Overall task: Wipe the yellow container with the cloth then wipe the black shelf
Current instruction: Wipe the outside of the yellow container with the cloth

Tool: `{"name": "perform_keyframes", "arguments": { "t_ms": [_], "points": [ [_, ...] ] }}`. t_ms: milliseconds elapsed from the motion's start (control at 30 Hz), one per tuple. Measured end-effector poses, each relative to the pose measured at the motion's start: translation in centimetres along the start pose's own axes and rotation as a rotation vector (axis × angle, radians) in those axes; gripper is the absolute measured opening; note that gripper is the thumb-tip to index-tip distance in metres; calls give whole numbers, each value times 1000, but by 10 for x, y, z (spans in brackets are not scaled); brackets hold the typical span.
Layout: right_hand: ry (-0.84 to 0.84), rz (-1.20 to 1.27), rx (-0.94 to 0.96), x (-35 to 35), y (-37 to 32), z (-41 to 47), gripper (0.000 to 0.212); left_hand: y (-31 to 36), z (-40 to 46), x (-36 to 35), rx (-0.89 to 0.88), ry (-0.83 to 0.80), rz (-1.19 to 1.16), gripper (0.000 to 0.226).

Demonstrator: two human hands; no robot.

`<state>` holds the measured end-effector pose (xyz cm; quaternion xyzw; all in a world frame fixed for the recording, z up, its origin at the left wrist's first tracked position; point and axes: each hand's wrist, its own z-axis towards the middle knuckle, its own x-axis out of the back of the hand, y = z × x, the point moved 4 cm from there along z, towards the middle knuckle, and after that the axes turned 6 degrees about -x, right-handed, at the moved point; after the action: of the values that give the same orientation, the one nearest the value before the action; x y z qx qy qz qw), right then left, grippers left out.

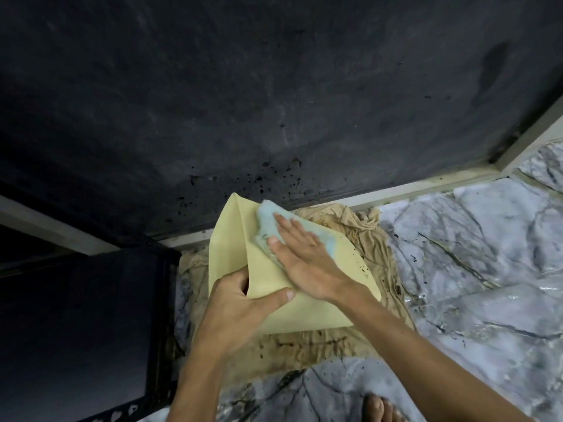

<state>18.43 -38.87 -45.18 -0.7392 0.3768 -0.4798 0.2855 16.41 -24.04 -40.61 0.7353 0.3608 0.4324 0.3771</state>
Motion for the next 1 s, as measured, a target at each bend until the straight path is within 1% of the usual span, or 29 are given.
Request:
{"name": "perform_keyframes", "arguments": {
  "t_ms": [100, 167, 200, 267, 300, 333, 400, 433, 500, 567, 600, 700, 767, 867, 1000],
  "points": [
    [-19, 32, 100, -7, -27, -3, 40, 4, -1, 1, -21, 20, -18, 23],
    [9, 59, 93, -7, -12, -12, 37, 4, -1, 4, -31, 25, -34, 29],
    [41, 54, 69, -7, 4, -17, 40, 3, -1, 6, -29, 31, -39, 33],
    [117, 40, -48, 1, 48, -25, 46, 0, -2, 9, -6, 44, -42, 36],
    [141, 67, -132, 5, 73, -26, 44, -3, -3, 10, 7, 38, -33, 37],
    [163, 119, -217, 9, 94, -25, 44, -5, -5, 9, 13, 25, -22, 37],
    [214, 254, -372, 14, 124, -20, 53, -4, -8, 6, 9, -5, 11, 37],
    [237, 288, -412, 14, 130, -18, 56, -3, -8, 5, 2, -13, 32, 36],
    [261, 291, -408, 12, 123, -17, 56, 2, -6, 2, -22, -25, 55, 34],
    [248, 285, -367, 10, 98, -24, 55, 9, -3, -5, -50, -42, 83, 33],
    [228, 282, -316, 9, 81, -28, 55, 12, -1, -8, -70, -45, 108, 33],
    [135, 247, -64, 7, 17, -34, 53, 18, 1, -16, -129, -38, 159, 27],
    [125, 212, 6, 9, -6, -26, 50, 19, -1, -15, -130, -26, 142, 24],
    [217, 121, -69, 18, 14, -3, 49, 16, -2, -9, -82, 5, 85, 34],
    [245, 140, -208, 17, 71, 8, 41, 8, -1, -2, -45, -11, 86, 36]
  ]
}}
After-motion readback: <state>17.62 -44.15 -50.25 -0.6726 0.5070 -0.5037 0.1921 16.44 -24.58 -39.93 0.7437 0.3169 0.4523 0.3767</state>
